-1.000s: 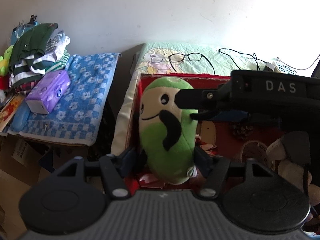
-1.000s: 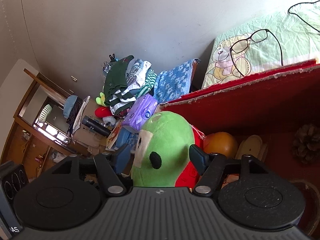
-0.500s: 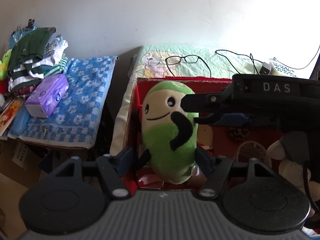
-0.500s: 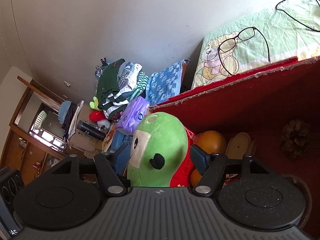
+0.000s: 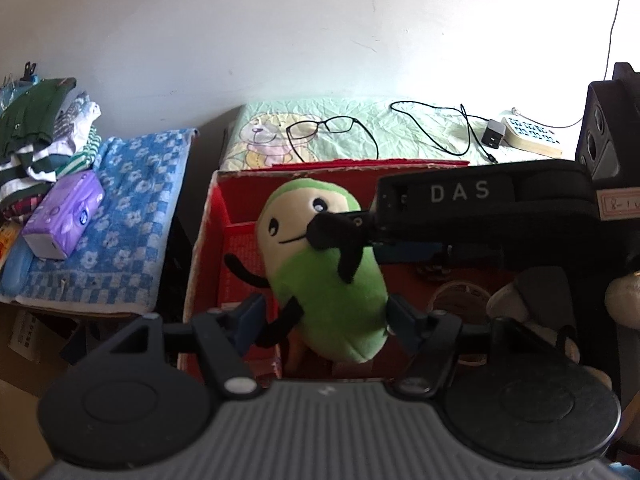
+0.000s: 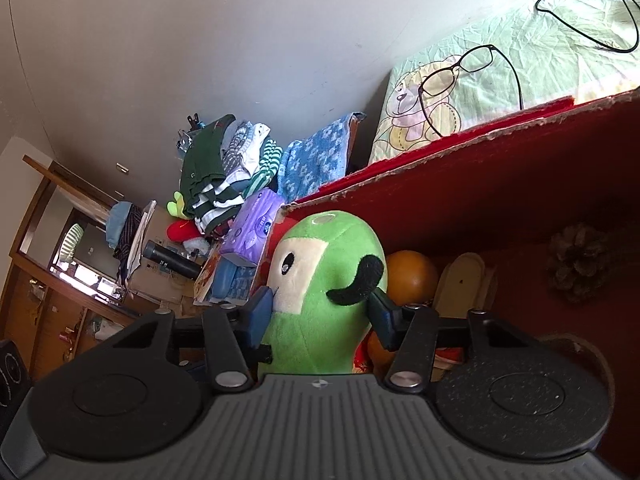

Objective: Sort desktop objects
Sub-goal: 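Lower the green plush into the red box with both grippers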

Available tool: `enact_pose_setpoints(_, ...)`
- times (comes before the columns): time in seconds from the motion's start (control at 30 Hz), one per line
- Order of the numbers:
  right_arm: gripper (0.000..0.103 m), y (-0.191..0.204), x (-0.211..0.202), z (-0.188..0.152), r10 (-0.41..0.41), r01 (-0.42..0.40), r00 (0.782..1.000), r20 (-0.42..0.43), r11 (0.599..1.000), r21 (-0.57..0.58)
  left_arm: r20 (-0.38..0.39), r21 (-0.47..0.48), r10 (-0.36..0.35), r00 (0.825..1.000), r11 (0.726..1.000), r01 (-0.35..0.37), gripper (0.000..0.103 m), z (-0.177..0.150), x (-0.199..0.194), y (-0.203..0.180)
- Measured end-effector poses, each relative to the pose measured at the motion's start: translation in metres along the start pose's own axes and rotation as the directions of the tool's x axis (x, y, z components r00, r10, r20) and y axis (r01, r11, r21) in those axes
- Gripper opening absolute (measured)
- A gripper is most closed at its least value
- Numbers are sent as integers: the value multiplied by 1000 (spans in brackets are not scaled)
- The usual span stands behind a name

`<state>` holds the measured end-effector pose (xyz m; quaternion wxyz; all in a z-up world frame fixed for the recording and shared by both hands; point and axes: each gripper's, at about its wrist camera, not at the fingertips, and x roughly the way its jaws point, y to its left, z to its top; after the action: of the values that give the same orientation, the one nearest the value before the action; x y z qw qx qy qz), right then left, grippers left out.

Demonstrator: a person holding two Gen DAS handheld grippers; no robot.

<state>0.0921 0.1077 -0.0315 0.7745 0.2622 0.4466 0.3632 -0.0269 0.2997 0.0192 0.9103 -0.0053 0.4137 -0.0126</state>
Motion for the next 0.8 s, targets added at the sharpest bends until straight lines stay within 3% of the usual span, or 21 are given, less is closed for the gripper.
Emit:
enact_pose_setpoints(0.13, 55, -6, 8, 0, -71, 71, 996, -47, 997, 8, -19, 17, -5, 1000, 1000, 5, 68, 0, 11, -6)
enact_pose_setpoints(0.33, 56, -6, 20, -4, -76, 77, 995, -65, 997, 9, -65, 5, 26, 998, 1000, -26, 63, -2, 30, -2)
enact_pose_setpoints(0.53, 59, -15, 20, -4, -59, 63, 994, -95, 997, 40, -97, -37, 12, 995, 999, -16, 62, -1, 41, 7)
enact_pose_setpoints(0.8, 66, -18, 16, -4, -34, 38, 994, -104, 999, 33, -93, -37, 9, 996, 999, -12, 63, -1, 44, 8)
